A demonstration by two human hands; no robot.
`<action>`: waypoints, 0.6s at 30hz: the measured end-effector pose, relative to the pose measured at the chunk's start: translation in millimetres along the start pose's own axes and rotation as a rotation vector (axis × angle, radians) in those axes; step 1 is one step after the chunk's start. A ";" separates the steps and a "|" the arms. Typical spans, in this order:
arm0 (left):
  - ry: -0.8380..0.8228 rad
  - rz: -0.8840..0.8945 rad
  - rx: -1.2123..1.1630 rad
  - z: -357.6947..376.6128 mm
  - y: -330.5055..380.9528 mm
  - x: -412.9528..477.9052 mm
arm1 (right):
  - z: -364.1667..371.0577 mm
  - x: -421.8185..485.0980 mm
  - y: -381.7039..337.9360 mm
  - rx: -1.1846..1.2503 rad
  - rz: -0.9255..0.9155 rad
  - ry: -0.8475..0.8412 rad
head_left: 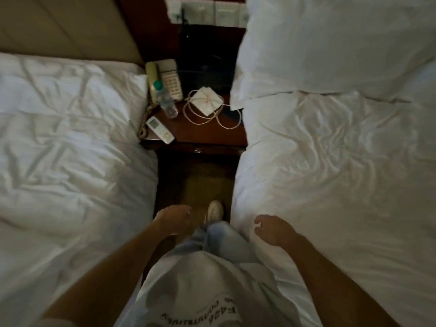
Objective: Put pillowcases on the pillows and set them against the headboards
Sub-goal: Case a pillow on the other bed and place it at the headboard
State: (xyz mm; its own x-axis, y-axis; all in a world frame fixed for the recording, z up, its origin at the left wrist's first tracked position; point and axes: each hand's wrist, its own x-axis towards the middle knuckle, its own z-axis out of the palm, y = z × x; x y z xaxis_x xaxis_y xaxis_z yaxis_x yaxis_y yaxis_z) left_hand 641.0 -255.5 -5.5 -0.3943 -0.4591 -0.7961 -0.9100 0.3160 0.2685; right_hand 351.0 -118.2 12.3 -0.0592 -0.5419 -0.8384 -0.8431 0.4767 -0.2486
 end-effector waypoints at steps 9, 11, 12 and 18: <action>0.148 -0.187 -0.183 111.3 -95.3 -106.1 | 61.0 -7.1 -90.0 -0.153 -0.142 0.041; 0.160 -0.188 -0.200 139.9 -112.2 -134.6 | 83.9 -14.4 -100.1 -0.233 -0.158 0.016; 0.176 -0.199 -0.210 154.3 -121.8 -148.4 | 96.0 -18.3 -105.7 -0.273 -0.157 -0.008; 0.278 -0.366 -0.365 216.5 -186.6 -232.1 | 151.5 -37.3 -169.8 -0.455 -0.222 -0.107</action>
State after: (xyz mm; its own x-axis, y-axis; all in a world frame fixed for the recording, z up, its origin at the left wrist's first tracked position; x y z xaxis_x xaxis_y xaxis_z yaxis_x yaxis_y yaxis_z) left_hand 930.1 -28.1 11.8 -0.0196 -0.7006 -0.7133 -0.9590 -0.1884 0.2115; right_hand 577.4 -74.0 12.3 0.1826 -0.5104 -0.8403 -0.9777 -0.0038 -0.2102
